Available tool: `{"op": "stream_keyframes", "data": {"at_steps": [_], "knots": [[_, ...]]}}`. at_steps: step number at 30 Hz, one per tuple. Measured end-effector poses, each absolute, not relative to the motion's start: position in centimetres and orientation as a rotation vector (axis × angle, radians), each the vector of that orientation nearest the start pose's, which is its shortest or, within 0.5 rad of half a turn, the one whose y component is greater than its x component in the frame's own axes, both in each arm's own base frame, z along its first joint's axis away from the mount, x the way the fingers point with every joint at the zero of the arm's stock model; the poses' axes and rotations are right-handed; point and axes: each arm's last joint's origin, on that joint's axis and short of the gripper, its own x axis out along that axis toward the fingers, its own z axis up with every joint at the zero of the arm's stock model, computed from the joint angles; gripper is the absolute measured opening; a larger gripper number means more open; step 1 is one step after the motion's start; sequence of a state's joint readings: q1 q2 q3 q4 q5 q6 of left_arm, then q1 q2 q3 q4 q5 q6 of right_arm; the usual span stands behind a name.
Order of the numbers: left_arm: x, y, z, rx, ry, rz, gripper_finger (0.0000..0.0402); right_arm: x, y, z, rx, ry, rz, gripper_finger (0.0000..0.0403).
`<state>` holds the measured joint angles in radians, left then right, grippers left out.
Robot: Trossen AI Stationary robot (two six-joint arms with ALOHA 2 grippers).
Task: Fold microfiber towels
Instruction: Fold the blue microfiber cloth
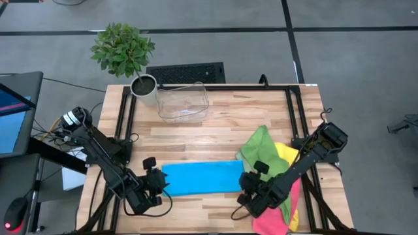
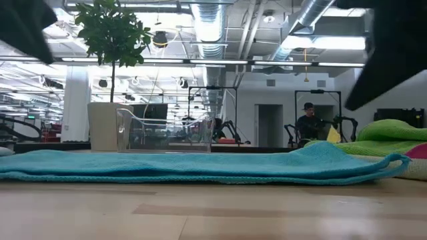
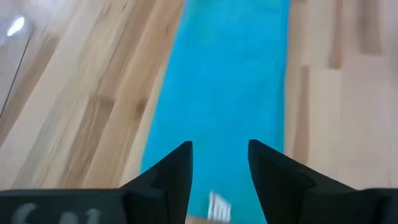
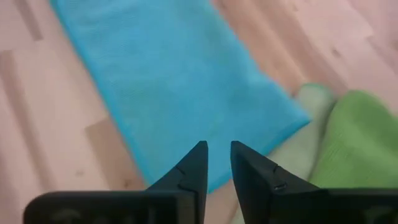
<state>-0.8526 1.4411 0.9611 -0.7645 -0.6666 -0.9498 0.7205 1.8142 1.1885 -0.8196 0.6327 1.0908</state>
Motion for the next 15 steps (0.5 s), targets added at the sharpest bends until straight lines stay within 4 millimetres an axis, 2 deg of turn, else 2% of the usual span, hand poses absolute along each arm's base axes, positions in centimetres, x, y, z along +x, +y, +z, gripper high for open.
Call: {"op": "stream_keyframes", "data": {"at_steps": [9,12,15], "knots": [[21.9,-16.1,22.2,0.003,0.898,0.169,0.0152,27.5,14.0,21.5,0.068,1.11,-0.437,0.0098],[22.5,-15.7,22.3,-0.009,0.91,0.133,0.0152,28.4,12.4,21.0,0.112,1.167,-0.363,0.0099],[22.6,-15.6,22.3,-0.011,0.92,0.119,0.0152,28.8,11.2,19.4,0.145,1.255,-0.313,0.0107]]}}
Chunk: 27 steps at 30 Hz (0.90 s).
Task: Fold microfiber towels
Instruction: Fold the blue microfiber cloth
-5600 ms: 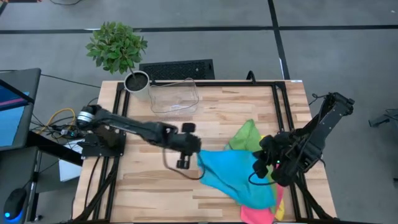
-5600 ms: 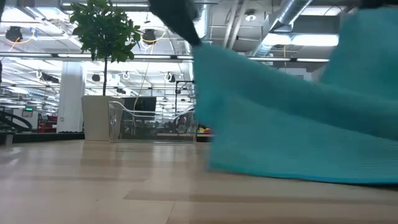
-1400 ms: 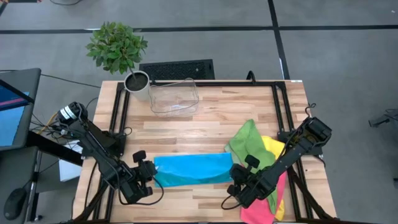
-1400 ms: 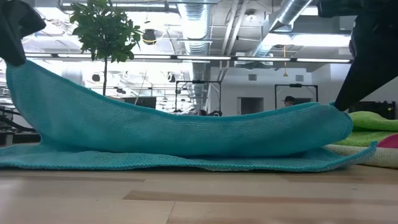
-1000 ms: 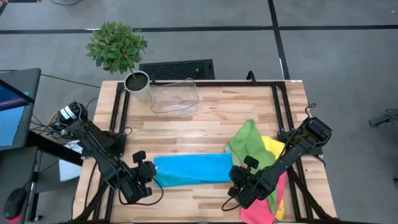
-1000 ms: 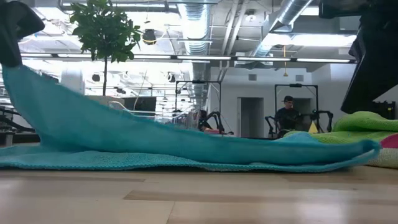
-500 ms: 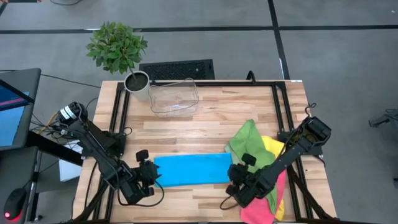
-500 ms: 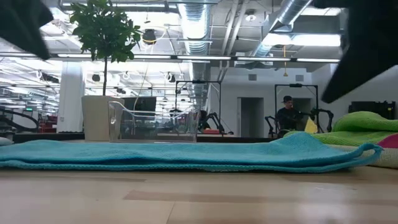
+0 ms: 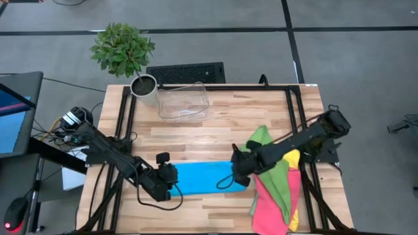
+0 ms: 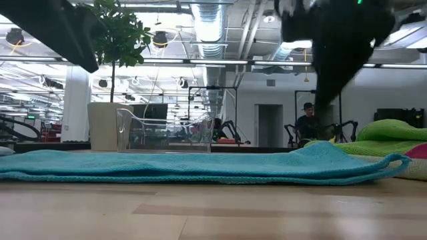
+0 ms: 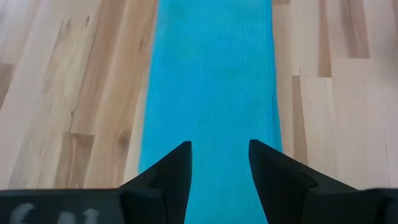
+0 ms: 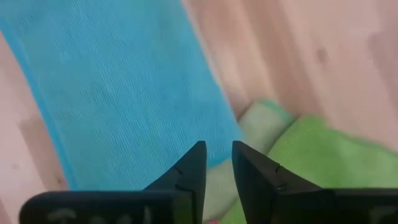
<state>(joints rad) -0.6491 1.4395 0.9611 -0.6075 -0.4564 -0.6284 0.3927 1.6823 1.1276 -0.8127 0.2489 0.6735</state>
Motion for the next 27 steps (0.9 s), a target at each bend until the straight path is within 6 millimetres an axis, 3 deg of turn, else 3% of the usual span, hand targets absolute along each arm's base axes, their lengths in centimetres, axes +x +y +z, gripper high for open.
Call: {"op": "stream_keyframes", "data": {"at_steps": [5,13,20,27], "knots": [[22.5,-15.6,21.9,-0.009,0.921,0.118,0.0152,28.8,9.8,17.4,0.134,1.327,-0.352,0.0147],[22.1,-14.8,18.9,-0.052,0.918,0.1,0.0152,28.9,9.5,17.1,0.122,1.324,-0.336,0.0184],[22.1,-14.8,18.8,-0.05,0.912,0.095,0.0152,28.9,8.7,16.1,0.141,1.313,-0.31,0.0166],[22.1,-14.8,18.8,-0.051,0.912,0.097,0.0152,28.6,8.0,14.9,0.205,1.329,-0.301,0.0111]]}}
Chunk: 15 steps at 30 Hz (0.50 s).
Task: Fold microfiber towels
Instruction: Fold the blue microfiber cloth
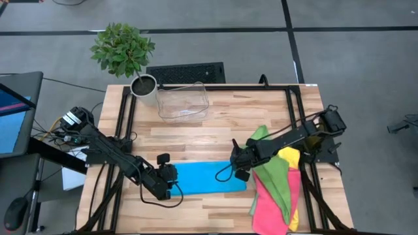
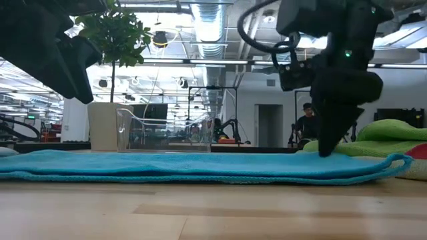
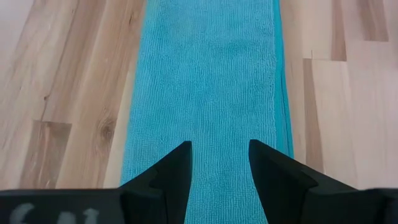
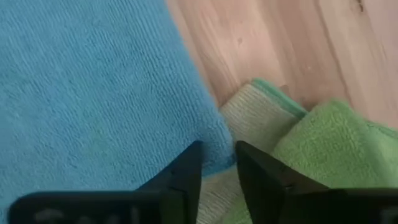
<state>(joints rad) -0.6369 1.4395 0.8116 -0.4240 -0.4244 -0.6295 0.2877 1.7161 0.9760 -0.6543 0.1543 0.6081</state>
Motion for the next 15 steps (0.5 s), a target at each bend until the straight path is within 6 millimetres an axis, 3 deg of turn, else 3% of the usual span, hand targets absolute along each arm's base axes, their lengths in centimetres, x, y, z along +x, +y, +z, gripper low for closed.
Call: {"op": "stream_keyframes", "data": {"at_steps": [7,15], "knots": [[22.1,-14.9,18.8,-0.054,0.906,0.1,0.0152,28.8,8.1,15.7,0.214,1.315,-0.291,0.0013],[22.2,-14.9,18.9,-0.062,0.895,0.097,0.0152,30.4,8.7,17.9,0.244,1.247,-0.236,0.0023]]}}
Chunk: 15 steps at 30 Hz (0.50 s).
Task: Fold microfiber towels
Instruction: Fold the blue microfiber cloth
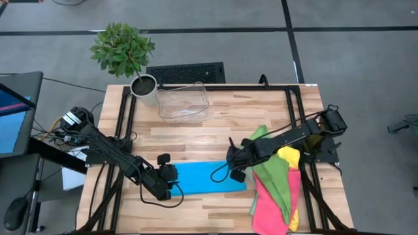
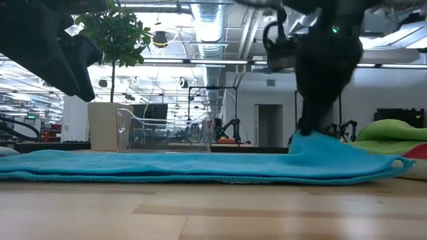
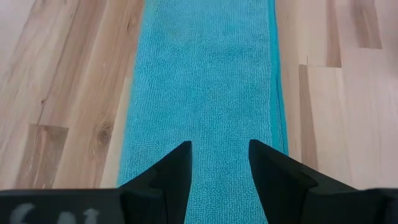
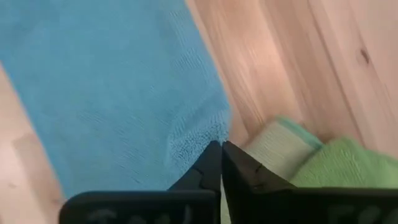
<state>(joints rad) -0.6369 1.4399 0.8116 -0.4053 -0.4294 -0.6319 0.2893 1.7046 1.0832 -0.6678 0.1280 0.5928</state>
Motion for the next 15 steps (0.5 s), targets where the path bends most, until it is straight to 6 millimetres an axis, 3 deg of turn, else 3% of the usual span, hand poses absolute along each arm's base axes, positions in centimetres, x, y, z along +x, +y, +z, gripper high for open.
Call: {"op": "stream_keyframes", "data": {"at_steps": [5,15], "knots": [[22.2,-14.9,18.9,-0.062,0.887,0.095,0.0152,31.6,8.7,18.8,0.275,1.173,-0.179,0.0007],[22.3,-14.9,19.0,-0.059,0.886,0.093,0.0152,34.1,7.9,20.0,0.367,0.947,-0.057,0.002]]}}
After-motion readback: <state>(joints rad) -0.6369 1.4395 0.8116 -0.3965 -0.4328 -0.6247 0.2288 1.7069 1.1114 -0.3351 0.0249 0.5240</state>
